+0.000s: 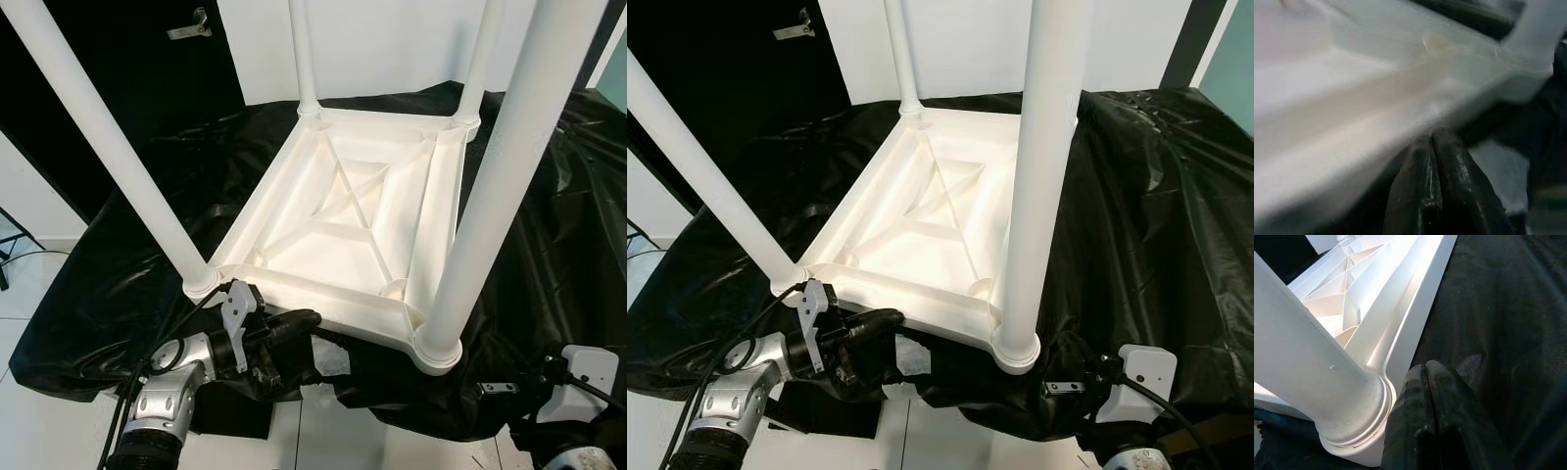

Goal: Building children table

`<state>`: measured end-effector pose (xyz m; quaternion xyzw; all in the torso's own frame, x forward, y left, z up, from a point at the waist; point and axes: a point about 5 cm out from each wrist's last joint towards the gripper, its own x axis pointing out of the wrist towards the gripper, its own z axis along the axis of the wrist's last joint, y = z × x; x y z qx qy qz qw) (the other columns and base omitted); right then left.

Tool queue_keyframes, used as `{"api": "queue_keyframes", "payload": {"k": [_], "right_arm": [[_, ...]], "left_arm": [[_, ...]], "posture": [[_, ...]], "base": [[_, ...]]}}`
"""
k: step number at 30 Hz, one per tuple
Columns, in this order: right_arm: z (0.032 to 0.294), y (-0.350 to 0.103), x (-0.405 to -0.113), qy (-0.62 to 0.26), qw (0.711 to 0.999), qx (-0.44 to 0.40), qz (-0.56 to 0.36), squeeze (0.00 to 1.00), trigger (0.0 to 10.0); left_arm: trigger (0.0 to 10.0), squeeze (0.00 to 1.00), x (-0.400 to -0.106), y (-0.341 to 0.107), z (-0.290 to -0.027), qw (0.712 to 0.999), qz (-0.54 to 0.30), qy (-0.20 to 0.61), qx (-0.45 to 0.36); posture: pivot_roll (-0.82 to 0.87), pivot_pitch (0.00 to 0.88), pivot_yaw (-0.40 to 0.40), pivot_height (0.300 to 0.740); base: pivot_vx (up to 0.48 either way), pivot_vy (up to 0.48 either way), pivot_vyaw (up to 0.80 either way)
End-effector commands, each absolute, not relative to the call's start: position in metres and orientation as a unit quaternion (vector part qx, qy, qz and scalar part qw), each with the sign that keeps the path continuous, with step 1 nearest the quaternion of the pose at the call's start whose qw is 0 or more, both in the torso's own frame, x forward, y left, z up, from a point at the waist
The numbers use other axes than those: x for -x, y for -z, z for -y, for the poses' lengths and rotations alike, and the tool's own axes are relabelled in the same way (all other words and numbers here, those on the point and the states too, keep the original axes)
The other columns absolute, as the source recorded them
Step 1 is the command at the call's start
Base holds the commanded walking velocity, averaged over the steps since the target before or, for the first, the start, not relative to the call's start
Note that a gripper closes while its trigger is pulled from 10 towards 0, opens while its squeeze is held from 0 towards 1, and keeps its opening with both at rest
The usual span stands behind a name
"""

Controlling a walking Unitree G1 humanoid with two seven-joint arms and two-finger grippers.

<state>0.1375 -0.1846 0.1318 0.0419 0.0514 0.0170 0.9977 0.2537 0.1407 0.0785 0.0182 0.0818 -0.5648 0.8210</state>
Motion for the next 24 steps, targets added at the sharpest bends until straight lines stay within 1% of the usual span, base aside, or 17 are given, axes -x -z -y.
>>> {"api": "queue_keyframes", "payload": {"k": [1, 2, 5, 6, 8, 10, 11, 12, 14, 15, 17, 18, 24], "right_arm": [[0.185, -0.130, -0.137, -0.012, 0.998, -0.041, -0.053, 0.00, 10.0], [0.185, -0.130, -0.137, -0.012, 0.998, -0.041, -0.053, 0.00, 10.0], [0.186, -0.132, -0.136, -0.005, 0.998, -0.041, -0.051, 0.00, 10.0], [0.186, -0.132, -0.136, -0.005, 0.998, -0.041, -0.051, 0.00, 10.0], [0.187, -0.133, -0.136, -0.002, 0.998, -0.041, -0.048, 0.00, 10.0], [0.186, -0.134, -0.137, -0.003, 0.998, -0.042, -0.047, 0.00, 10.0], [0.186, -0.134, -0.137, -0.003, 0.998, -0.042, -0.047, 0.00, 10.0], [0.185, -0.134, -0.138, -0.005, 0.998, -0.042, -0.046, 0.00, 10.0], [0.182, -0.135, -0.138, -0.013, 0.998, -0.043, -0.046, 0.00, 10.0], [0.182, -0.135, -0.138, -0.013, 0.998, -0.043, -0.046, 0.00, 10.0], [0.182, -0.136, -0.139, -0.014, 0.998, -0.041, -0.045, 0.00, 10.0], [0.182, -0.136, -0.139, -0.015, 0.998, -0.041, -0.045, 0.00, 10.0], [0.181, -0.136, -0.139, -0.018, 0.998, -0.041, -0.046, 0.00, 10.0]], "left_arm": [[10.0, 0.00, -0.243, -0.075, -0.140, 0.751, -0.099, 0.651, -0.039], [10.0, 0.00, -0.243, -0.075, -0.140, 0.751, -0.099, 0.651, -0.039], [10.0, 0.00, -0.237, -0.074, -0.140, 0.725, -0.118, 0.677, -0.033], [10.0, 0.00, -0.237, -0.074, -0.140, 0.725, -0.118, 0.677, -0.033], [10.0, 0.00, -0.234, -0.074, -0.138, 0.714, -0.122, 0.689, -0.030], [10.0, 0.00, -0.237, -0.074, -0.127, 0.721, -0.104, 0.684, -0.032], [10.0, 0.00, -0.237, -0.074, -0.127, 0.721, -0.104, 0.684, -0.032], [10.0, 0.00, -0.239, -0.074, -0.121, 0.726, -0.094, 0.681, -0.034], [10.0, 0.00, -0.247, -0.078, -0.098, 0.742, -0.060, 0.668, -0.013], [10.0, 0.00, -0.247, -0.078, -0.098, 0.742, -0.060, 0.668, -0.013], [10.0, 0.00, -0.255, -0.084, -0.084, 0.754, -0.042, 0.656, 0.003], [10.0, 0.00, -0.258, -0.085, -0.081, 0.758, -0.038, 0.651, 0.007], [10.0, 0.00, -0.262, -0.088, -0.075, 0.759, -0.034, 0.650, 0.017]], "posture": [[-0.24, 0.022, 0.075, 0.740], [-0.24, 0.022, 0.075, 0.740], [-0.25, 0.022, 0.078, 0.740], [-0.25, 0.022, 0.078, 0.740], [-0.26, 0.024, 0.082, 0.740], [-0.26, 0.026, 0.080, 0.740], [-0.26, 0.026, 0.080, 0.740], [-0.25, 0.028, 0.079, 0.740], [-0.25, 0.028, 0.079, 0.740], [-0.25, 0.028, 0.079, 0.740], [-0.26, 0.032, 0.080, 0.740], [-0.26, 0.032, 0.080, 0.740], [-0.26, 0.034, 0.082, 0.740]], "base": [[0.000, 0.000, 0.00], [0.000, 0.000, 0.00], [0.000, 0.000, 0.00], [0.000, 0.000, 0.00], [0.000, 0.000, 0.00], [0.000, 0.000, 0.00], [0.000, 0.000, 0.00], [0.000, 0.000, 0.00], [0.000, 0.000, 0.00], [0.000, 0.000, 0.00], [0.000, 0.000, 0.00], [0.000, 0.000, 0.00], [0.000, 0.000, 0.00]]}}
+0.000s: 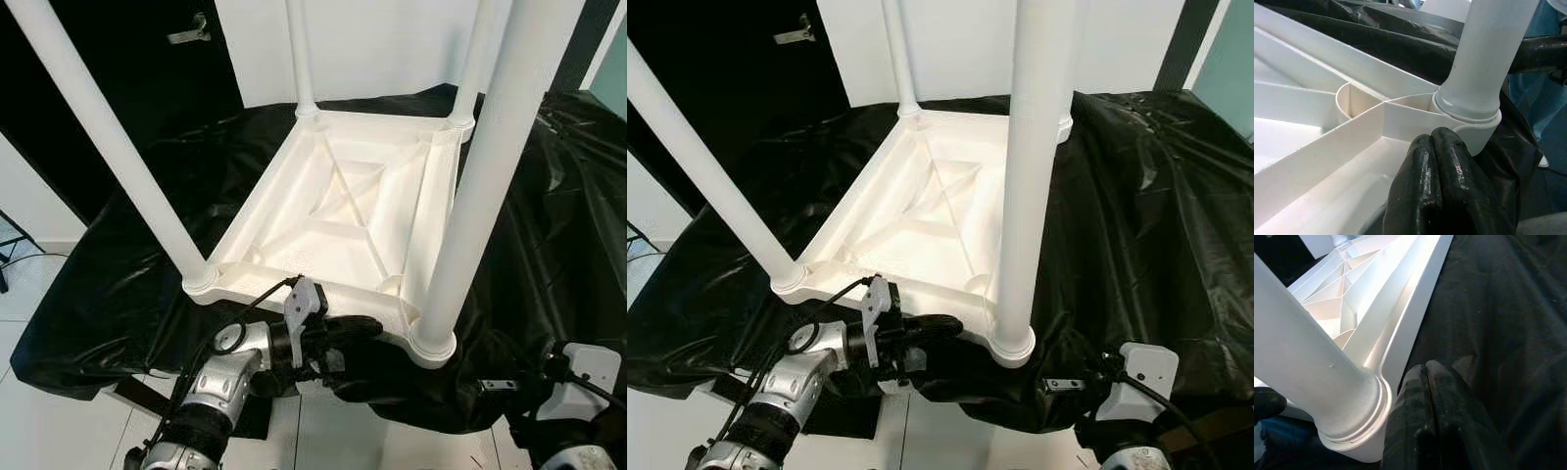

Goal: Building children table

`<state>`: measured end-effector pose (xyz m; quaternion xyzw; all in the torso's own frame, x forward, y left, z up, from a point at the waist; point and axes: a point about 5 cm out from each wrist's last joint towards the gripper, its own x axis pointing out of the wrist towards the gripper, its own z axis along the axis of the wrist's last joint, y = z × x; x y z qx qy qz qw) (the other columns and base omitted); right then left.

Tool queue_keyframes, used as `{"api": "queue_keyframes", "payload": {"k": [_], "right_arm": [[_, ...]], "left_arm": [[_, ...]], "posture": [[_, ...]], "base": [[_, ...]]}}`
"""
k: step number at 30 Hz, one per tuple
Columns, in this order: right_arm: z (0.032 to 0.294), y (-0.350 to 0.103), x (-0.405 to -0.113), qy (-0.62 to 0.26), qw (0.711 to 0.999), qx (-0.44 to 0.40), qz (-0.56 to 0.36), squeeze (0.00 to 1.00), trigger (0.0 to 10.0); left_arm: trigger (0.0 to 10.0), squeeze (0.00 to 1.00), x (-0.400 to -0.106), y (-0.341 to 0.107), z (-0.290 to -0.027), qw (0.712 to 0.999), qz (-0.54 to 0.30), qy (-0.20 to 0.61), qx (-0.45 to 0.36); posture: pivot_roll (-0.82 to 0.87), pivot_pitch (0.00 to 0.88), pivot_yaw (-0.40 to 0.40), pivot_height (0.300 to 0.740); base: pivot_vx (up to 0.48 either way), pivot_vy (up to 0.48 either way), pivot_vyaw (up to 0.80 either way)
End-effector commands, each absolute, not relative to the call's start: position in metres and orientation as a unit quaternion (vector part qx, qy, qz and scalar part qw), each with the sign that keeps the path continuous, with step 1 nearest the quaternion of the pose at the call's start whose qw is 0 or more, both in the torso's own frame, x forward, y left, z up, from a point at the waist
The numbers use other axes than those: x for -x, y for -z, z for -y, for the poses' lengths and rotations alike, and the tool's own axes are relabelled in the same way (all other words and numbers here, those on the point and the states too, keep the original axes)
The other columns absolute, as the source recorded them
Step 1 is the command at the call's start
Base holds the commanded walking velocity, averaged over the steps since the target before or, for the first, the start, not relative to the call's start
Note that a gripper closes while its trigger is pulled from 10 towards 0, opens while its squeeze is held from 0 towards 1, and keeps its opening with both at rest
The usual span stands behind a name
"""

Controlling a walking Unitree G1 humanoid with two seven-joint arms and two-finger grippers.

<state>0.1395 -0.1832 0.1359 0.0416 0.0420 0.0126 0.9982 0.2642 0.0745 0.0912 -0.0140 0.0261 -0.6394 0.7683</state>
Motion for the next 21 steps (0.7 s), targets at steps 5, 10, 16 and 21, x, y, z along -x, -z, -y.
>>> {"api": "queue_keyframes", "payload": {"k": [5, 10, 16, 21], "right_arm": [[0.177, -0.137, -0.138, -0.028, 0.998, -0.043, -0.048, 0.00, 10.0], [0.178, -0.138, -0.140, -0.029, 0.998, -0.041, -0.046, 0.00, 10.0], [0.179, -0.141, -0.142, -0.020, 0.998, -0.045, -0.040, 0.00, 10.0], [0.176, -0.140, -0.140, -0.017, 0.998, -0.051, -0.042, 0.00, 10.0]], "left_arm": [[10.0, 0.00, -0.266, -0.096, -0.053, 0.753, -0.018, 0.656, 0.053], [10.0, 0.00, -0.265, -0.098, -0.033, 0.738, -0.014, 0.672, 0.062], [10.0, 0.00, -0.265, -0.102, -0.011, 0.714, -0.012, 0.697, 0.063], [10.0, 0.00, -0.271, -0.105, -0.027, 0.714, -0.019, 0.697, 0.071]], "posture": [[-0.26, 0.043, 0.087, 0.740], [-0.27, 0.049, 0.091, 0.740], [-0.27, 0.060, 0.104, 0.740], [-0.27, 0.065, 0.109, 0.740]], "base": [[0.000, 0.000, 0.00], [0.000, 0.000, 0.00], [0.000, 0.000, 0.00], [0.000, 0.000, 0.00]]}}
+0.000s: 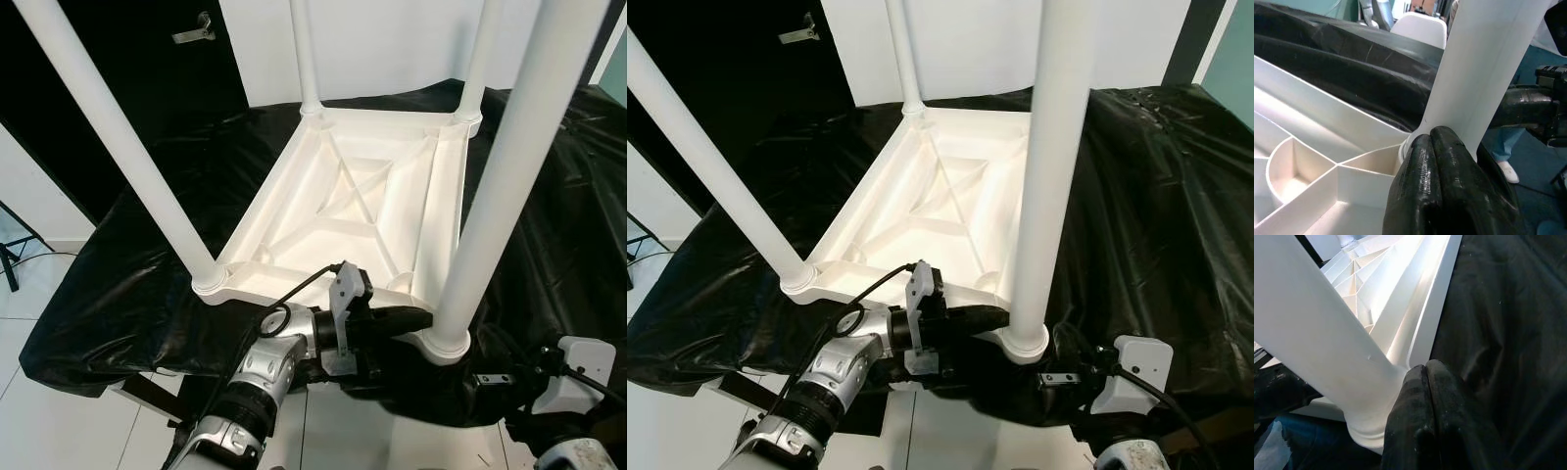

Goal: Building children table

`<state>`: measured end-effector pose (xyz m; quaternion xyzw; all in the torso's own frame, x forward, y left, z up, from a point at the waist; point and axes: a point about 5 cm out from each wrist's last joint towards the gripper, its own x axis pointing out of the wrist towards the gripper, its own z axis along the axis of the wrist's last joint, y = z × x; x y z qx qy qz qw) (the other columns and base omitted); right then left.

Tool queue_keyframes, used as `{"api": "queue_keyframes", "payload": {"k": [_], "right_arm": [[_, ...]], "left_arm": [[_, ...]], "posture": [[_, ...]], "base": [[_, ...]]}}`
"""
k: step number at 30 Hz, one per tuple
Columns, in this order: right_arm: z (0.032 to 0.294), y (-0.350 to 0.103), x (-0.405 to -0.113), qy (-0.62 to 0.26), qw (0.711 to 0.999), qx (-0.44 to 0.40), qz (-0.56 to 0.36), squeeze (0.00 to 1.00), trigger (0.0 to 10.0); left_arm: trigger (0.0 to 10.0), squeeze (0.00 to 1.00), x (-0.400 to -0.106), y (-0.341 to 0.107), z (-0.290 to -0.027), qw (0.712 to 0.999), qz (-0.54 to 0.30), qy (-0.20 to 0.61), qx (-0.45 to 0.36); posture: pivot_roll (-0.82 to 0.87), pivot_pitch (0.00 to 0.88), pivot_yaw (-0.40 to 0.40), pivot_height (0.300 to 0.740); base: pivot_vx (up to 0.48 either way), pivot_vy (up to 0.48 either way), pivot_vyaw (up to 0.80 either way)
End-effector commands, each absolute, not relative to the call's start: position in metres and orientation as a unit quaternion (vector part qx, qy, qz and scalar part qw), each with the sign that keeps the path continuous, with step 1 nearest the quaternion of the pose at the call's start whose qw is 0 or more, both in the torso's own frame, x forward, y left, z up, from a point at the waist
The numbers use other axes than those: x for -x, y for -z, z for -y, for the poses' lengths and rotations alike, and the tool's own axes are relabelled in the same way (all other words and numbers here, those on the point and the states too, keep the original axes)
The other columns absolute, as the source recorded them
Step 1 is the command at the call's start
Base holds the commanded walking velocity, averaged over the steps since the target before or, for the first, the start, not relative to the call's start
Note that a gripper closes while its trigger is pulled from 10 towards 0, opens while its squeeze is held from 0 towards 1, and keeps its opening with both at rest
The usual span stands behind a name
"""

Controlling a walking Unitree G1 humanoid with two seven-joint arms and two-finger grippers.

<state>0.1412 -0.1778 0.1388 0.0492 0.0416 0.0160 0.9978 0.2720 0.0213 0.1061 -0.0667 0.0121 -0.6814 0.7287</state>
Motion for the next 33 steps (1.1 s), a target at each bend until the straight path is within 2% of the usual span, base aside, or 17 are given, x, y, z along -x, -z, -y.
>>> {"api": "queue_keyframes", "payload": {"k": [1, 6, 8, 13, 14, 17, 18, 21, 29, 33], "right_arm": [[0.175, -0.139, -0.139, -0.016, 0.997, -0.052, -0.045, 0.00, 10.0], [0.175, -0.139, -0.140, -0.016, 0.997, -0.053, -0.045, 0.00, 10.0], [0.175, -0.140, -0.143, -0.018, 0.997, -0.054, -0.044, 0.00, 10.0], [0.174, -0.139, -0.145, -0.025, 0.997, -0.055, -0.045, 0.00, 10.0], [0.174, -0.139, -0.145, -0.026, 0.997, -0.055, -0.045, 0.00, 10.0], [0.175, -0.138, -0.147, -0.029, 0.997, -0.054, -0.046, 0.00, 10.0], [0.175, -0.138, -0.147, -0.029, 0.997, -0.054, -0.046, 0.00, 10.0], [0.175, -0.139, -0.149, -0.031, 0.997, -0.052, -0.043, 0.00, 10.0], [0.176, -0.142, -0.153, -0.032, 0.998, -0.048, -0.035, 0.00, 10.0], [0.177, -0.143, -0.154, -0.032, 0.998, -0.046, -0.033, 0.00, 10.0]], "left_arm": [[10.0, 0.00, -0.274, -0.103, -0.047, 0.723, -0.029, 0.687, 0.071], [10.0, 0.00, -0.275, -0.101, -0.060, 0.726, -0.037, 0.683, 0.072], [10.0, 0.00, -0.274, -0.101, -0.078, 0.723, -0.049, 0.685, 0.073], [10.0, 0.00, -0.270, -0.098, -0.103, 0.716, -0.078, 0.690, 0.068], [10.0, 0.00, -0.267, -0.097, -0.108, 0.712, -0.089, 0.694, 0.069], [10.0, 0.00, -0.249, -0.088, -0.120, 0.671, -0.141, 0.725, 0.065], [10.0, 0.00, -0.249, -0.088, -0.120, 0.671, -0.141, 0.725, 0.065], [10.0, 0.00, -0.238, -0.077, -0.122, 0.643, -0.180, 0.743, 0.046], [10.0, 0.00, -0.243, -0.063, -0.106, 0.656, -0.190, 0.730, 0.008], [10.0, 0.00, -0.254, -0.061, -0.088, 0.694, -0.167, 0.700, -0.006]], "posture": [[-0.27, 0.067, 0.108, 0.740], [-0.26, 0.067, 0.107, 0.740], [-0.25, 0.065, 0.100, 0.740], [-0.24, 0.061, 0.094, 0.740], [-0.24, 0.060, 0.091, 0.740], [-0.24, 0.052, 0.085, 0.740], [-0.24, 0.052, 0.085, 0.740], [-0.24, 0.047, 0.080, 0.740], [-0.25, 0.036, 0.073, 0.740], [-0.26, 0.031, 0.072, 0.740]], "base": [[0.000, 0.000, 0.00], [0.000, 0.000, 0.00], [0.000, 0.000, 0.00], [0.000, 0.000, 0.00], [0.000, 0.000, 0.00], [0.000, 0.000, 0.00], [0.000, 0.000, 0.00], [0.000, 0.000, 0.00], [0.000, 0.000, 0.00], [0.000, 0.000, 0.00]]}}
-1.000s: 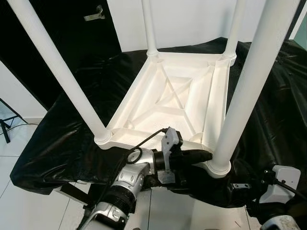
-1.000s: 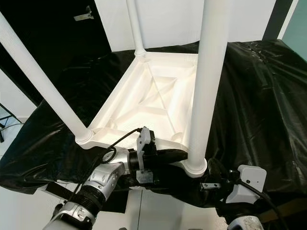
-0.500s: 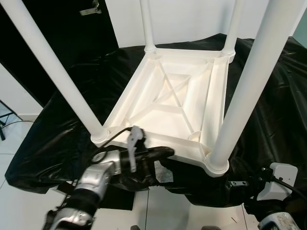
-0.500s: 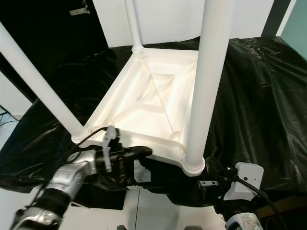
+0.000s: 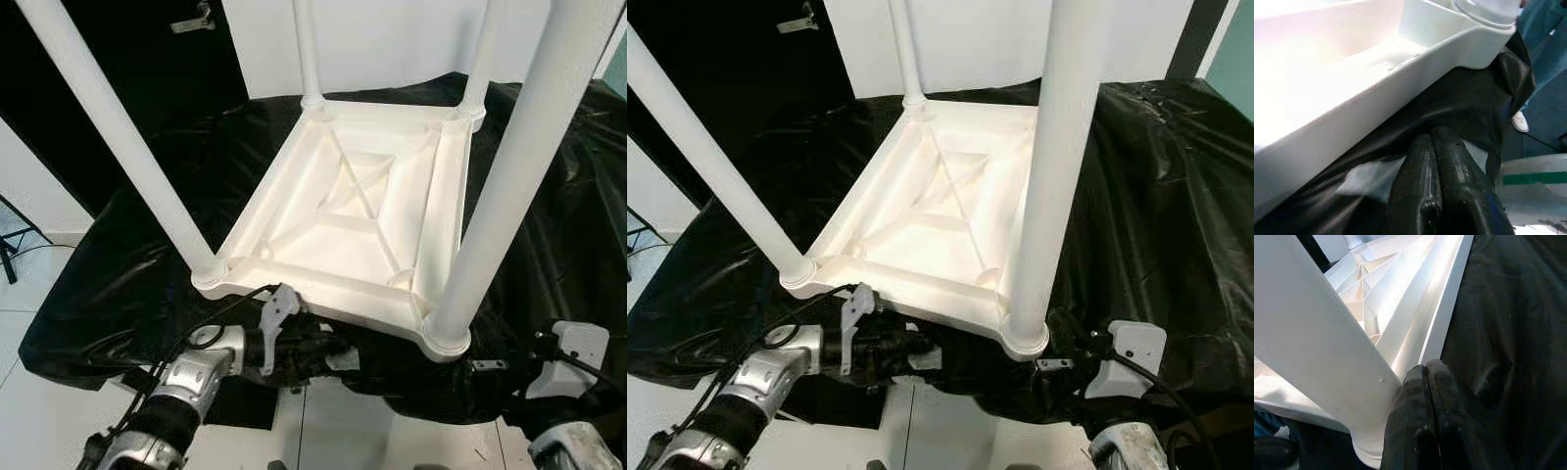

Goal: Building children table

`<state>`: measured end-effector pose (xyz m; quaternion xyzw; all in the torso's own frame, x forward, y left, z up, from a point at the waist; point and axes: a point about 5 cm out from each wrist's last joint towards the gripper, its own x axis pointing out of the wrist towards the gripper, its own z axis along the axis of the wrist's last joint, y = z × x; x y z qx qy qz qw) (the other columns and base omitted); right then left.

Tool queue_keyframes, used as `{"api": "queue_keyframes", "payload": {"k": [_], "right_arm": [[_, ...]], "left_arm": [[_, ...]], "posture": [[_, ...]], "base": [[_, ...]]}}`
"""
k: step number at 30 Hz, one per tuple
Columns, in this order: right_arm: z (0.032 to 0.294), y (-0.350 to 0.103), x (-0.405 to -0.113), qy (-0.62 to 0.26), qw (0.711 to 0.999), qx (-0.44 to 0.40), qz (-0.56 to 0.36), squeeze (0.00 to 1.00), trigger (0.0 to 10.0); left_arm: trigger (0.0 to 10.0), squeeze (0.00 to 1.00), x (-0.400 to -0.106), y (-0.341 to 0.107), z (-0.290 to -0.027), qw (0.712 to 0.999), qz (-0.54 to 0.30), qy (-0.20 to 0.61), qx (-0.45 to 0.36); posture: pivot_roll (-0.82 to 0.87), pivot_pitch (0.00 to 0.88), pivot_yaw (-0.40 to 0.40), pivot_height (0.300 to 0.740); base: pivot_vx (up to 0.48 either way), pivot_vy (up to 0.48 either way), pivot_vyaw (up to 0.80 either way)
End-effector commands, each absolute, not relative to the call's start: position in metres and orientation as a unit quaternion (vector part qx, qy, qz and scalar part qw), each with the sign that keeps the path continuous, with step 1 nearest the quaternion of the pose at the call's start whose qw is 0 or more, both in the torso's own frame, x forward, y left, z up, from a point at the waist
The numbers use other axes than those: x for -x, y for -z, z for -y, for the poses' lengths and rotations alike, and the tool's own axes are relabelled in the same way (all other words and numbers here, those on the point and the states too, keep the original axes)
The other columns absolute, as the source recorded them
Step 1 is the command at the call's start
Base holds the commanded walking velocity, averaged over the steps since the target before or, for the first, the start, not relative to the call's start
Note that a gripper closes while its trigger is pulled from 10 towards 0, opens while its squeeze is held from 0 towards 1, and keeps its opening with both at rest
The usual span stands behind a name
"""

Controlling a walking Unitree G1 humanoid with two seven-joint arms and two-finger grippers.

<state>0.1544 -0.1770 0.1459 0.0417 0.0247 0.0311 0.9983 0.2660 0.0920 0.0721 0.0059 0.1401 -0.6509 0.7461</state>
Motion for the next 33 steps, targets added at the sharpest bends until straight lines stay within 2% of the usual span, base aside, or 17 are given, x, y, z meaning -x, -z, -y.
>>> {"api": "queue_keyframes", "payload": {"k": [1, 3, 8, 12, 20, 25, 33], "right_arm": [[0.177, -0.143, -0.155, -0.032, 0.998, -0.045, -0.033, 0.00, 10.0], [0.177, -0.144, -0.154, -0.032, 0.998, -0.045, -0.032, 0.00, 10.0], [0.175, -0.145, -0.154, -0.035, 0.998, -0.045, -0.032, 0.00, 10.0], [0.173, -0.144, -0.148, -0.039, 0.997, -0.045, -0.039, 0.00, 10.0], [0.169, -0.150, -0.134, -0.019, 1.000, 0.005, -0.023, 0.00, 10.0], [0.166, -0.161, -0.143, -0.033, 0.999, 0.015, 0.011, 0.00, 10.0], [0.159, -0.156, -0.150, -0.074, 0.997, 0.008, 0.000, 0.00, 10.0]], "left_arm": [[10.0, 0.00, -0.256, -0.062, -0.084, 0.702, -0.155, 0.695, -0.006], [10.0, 0.00, -0.262, -0.069, -0.070, 0.717, -0.124, 0.686, 0.012], [10.0, 0.00, -0.265, -0.074, -0.057, 0.723, -0.104, 0.682, 0.023], [10.0, 0.00, -0.269, -0.075, -0.036, 0.732, -0.081, 0.676, 0.020], [10.0, 0.00, -0.275, -0.074, -0.021, 0.756, -0.065, 0.652, 0.003], [10.0, 0.00, -0.282, -0.082, -0.008, 0.767, -0.044, 0.640, -0.001], [10.0, 0.00, -0.281, -0.090, 0.008, 0.769, -0.018, 0.639, 0.011]], "posture": [[-0.26, 0.031, 0.072, 0.740], [-0.26, 0.030, 0.072, 0.740], [-0.27, 0.031, 0.070, 0.740], [-0.27, 0.038, 0.077, 0.740], [-0.29, 0.051, 0.096, 0.740], [-0.30, 0.052, 0.104, 0.740], [-0.28, 0.044, 0.100, 0.740]], "base": [[0.000, 0.000, 0.00], [0.000, 0.000, 0.00], [0.000, 0.000, 0.00], [0.000, 0.000, 0.00], [0.000, 0.000, 0.00], [0.000, 0.000, 0.00], [0.000, 0.000, 0.00]]}}
